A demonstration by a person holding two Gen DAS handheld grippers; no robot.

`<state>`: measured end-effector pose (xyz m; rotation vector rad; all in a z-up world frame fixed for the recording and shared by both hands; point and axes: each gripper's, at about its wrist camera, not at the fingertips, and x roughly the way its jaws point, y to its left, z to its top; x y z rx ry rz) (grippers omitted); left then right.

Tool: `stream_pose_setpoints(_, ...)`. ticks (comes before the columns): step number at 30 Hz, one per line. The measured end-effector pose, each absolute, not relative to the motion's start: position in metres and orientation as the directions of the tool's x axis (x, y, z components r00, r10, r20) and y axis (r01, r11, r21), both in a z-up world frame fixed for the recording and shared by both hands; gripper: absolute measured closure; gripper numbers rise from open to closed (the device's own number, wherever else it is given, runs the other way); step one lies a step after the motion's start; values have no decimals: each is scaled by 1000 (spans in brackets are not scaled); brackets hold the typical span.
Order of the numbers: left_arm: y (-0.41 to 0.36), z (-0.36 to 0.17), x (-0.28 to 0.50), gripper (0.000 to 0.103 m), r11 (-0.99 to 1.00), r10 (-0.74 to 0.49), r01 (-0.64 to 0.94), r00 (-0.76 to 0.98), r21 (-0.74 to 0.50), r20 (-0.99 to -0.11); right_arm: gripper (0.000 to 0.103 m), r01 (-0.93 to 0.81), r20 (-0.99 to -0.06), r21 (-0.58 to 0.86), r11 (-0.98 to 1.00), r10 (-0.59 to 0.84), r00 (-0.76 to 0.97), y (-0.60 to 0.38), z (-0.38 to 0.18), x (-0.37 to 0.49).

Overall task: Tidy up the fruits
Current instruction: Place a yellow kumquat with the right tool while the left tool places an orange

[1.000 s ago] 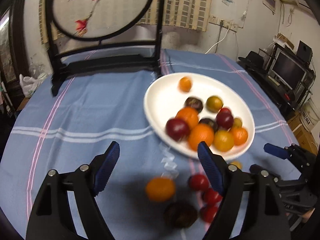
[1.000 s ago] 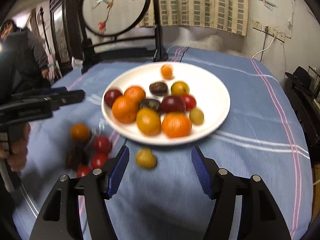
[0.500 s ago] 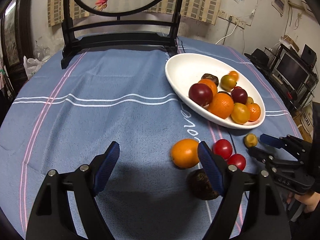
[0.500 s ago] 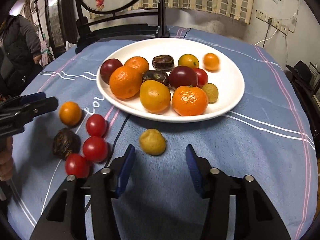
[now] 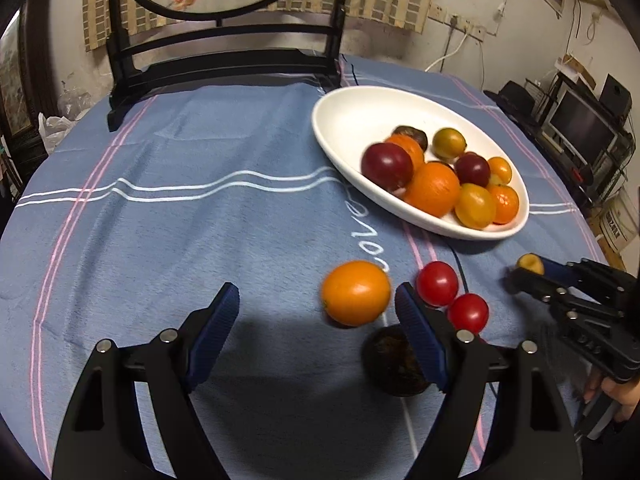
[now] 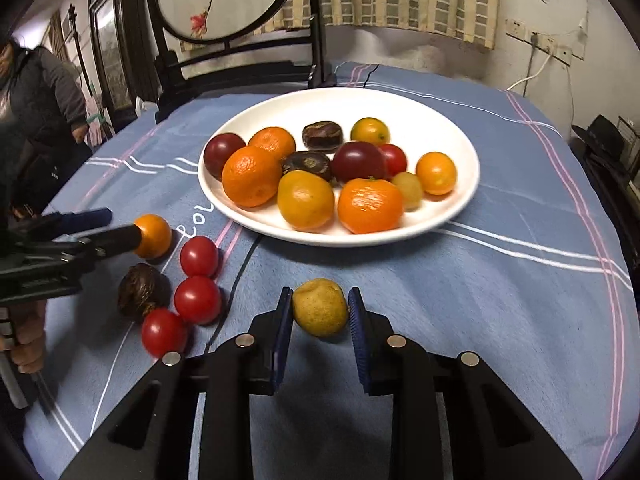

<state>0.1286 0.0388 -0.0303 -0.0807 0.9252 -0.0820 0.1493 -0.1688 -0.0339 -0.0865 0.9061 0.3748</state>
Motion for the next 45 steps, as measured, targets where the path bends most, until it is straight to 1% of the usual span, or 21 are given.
stream_pose_setpoints(2, 32, -34, 134, 38, 993, -115, 43, 573, -111, -811, 75, -348, -772, 103, 932, 295, 563, -176, -31, 146)
stream_pose_setpoints(3, 28, -38, 138, 41, 992, -121, 46, 553, -115, -824, 75, -348, -768, 111, 931, 302, 564, -178, -29, 145)
stream_pose_setpoints(4, 26, -40, 142, 49, 992, -123, 47, 540, -116, -832, 75, -348, -765, 117, 930, 308, 566, -179, -28, 144)
stream_pose_setpoints(5, 23, -43, 144, 59, 991, -130, 52, 528, -121, -839, 75, -346, -761, 124, 930, 313, 569, -180, -27, 144)
stream_pose_setpoints(6, 20, -45, 147, 63, 989, -145, 61, 520, -133, -842, 75, -346, -758, 130, 929, 318, 569, -181, -26, 144)
stream_pose_setpoints(7, 17, -46, 150, 64, 990, -138, 60, 520, -125, -843, 75, -348, -756, 136, 928, 324, 569, -182, -26, 143)
stream_pose_setpoints(9, 12, -46, 151, 64, 993, -114, 59, 523, -98, -844, 75, -355, -752, 141, 924, 333, 569, -181, -25, 142)
stream_pose_setpoints(11, 11, -42, 149, 64, 993, -115, 59, 527, -98, -842, 75, -362, -745, 140, 922, 339, 575, -180, -21, 139)
stream_pose_setpoints(15, 5, -16, 147, 64, 992, -119, 94, 576, -79, -809, 75, -379, -698, 131, 916, 357, 621, -177, 0, 134)
stream_pose_setpoints(17, -1, 2, 156, 64, 992, -121, 105, 597, -73, -793, 75, -388, -677, 118, 914, 360, 642, -175, 11, 138)
stream_pose_setpoints(22, -19, 28, 187, 64, 996, -74, 87, 656, -23, -751, 75, -392, -659, 63, 918, 333, 674, -165, 23, 165)
stream_pose_setpoints(28, -37, 25, 225, 64, 998, -39, 65, 659, 4, -752, 75, -356, -673, 62, 932, 302, 675, -164, 11, 206)
stream_pose_setpoints(35, -42, 9, 250, 64, 998, -46, 66, 644, -5, -763, 75, -345, -691, 63, 937, 290, 662, -158, -3, 230)
stream_pose_setpoints(36, -41, 7, 252, 64, 998, -47, 64, 643, -7, -764, 73, -342, -692, 65, 938, 289, 662, -157, -5, 232)
stream_pose_setpoints(37, -40, 5, 256, 64, 998, -48, 56, 638, -16, -768, 67, -337, -689, 66, 939, 287, 665, -157, -6, 234)
stream_pose_setpoints(38, -39, 4, 258, 63, 998, -51, 51, 636, -23, -770, 64, -334, -688, 69, 940, 287, 667, -157, -7, 235)
stream_pose_setpoints(39, -38, 3, 259, 61, 999, -52, 43, 634, -33, -771, 61, -334, -689, 72, 940, 289, 665, -157, -8, 236)
stream_pose_setpoints(40, -36, 3, 259, 53, 999, -54, 35, 643, -42, -764, 61, -335, -688, 74, 939, 291, 665, -157, -9, 235)
stream_pose_setpoints(41, -35, 5, 258, 48, 999, -51, 30, 655, -41, -754, 60, -335, -687, 75, 939, 293, 665, -158, -8, 233)
stream_pose_setpoints(45, -32, 15, 249, 47, 999, -41, 27, 684, -32, -729, 59, -343, -674, 72, 937, 299, 676, -162, -1, 224)
